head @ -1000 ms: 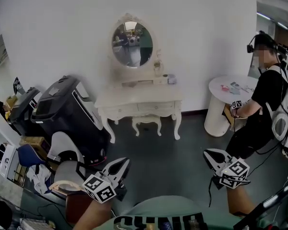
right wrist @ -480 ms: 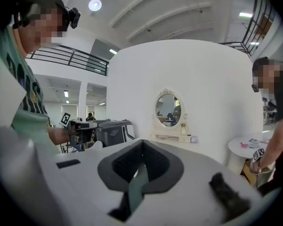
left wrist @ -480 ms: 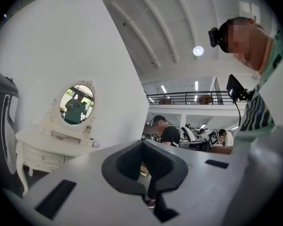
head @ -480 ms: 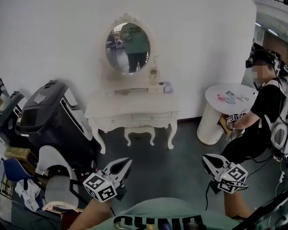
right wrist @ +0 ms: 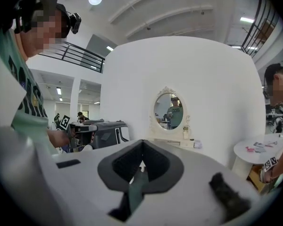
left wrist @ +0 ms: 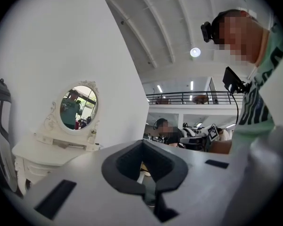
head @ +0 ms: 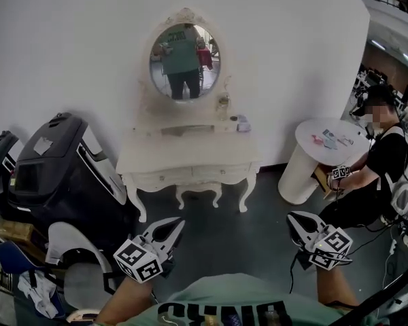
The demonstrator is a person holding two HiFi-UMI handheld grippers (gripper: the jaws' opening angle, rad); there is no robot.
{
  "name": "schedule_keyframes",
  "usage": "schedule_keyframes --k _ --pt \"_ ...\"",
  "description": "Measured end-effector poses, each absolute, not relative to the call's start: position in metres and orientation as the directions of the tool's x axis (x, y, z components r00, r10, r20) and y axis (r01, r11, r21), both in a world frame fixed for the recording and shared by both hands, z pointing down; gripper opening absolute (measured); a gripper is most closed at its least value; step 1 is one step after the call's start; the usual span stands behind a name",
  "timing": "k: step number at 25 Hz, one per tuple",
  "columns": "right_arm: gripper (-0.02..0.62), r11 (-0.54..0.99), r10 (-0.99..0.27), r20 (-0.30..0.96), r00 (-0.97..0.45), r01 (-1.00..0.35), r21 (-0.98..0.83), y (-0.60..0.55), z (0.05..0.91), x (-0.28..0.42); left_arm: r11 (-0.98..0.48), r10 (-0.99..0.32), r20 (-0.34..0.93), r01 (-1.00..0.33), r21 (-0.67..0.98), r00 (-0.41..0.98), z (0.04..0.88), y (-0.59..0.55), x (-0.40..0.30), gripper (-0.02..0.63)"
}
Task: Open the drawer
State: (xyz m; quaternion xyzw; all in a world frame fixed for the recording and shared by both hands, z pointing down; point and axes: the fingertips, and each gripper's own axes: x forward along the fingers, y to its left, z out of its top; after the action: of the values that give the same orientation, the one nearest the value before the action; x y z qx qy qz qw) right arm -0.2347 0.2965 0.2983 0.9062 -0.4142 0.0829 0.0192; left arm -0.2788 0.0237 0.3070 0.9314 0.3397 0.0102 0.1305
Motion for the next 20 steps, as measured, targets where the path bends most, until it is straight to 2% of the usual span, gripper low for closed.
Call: schedule_keyframes --k 9,20 --pt "0.006 -0.595 -0.795 0.173 0.581 -0.803 -0.038 0.251 0.300 -0.160 -0.778 0.575 -0.023 0.555 0.295 0.818 0.328 -0.013 -0.233 0.008" --pt "0.006 -0.411 -0.908 0.120 0.402 -0.909 -0.063 0.286 0.306 -0.019 -0.884 0.413 0.015 0.397 0.246 0.911 0.314 0.047 -0.139 0.008"
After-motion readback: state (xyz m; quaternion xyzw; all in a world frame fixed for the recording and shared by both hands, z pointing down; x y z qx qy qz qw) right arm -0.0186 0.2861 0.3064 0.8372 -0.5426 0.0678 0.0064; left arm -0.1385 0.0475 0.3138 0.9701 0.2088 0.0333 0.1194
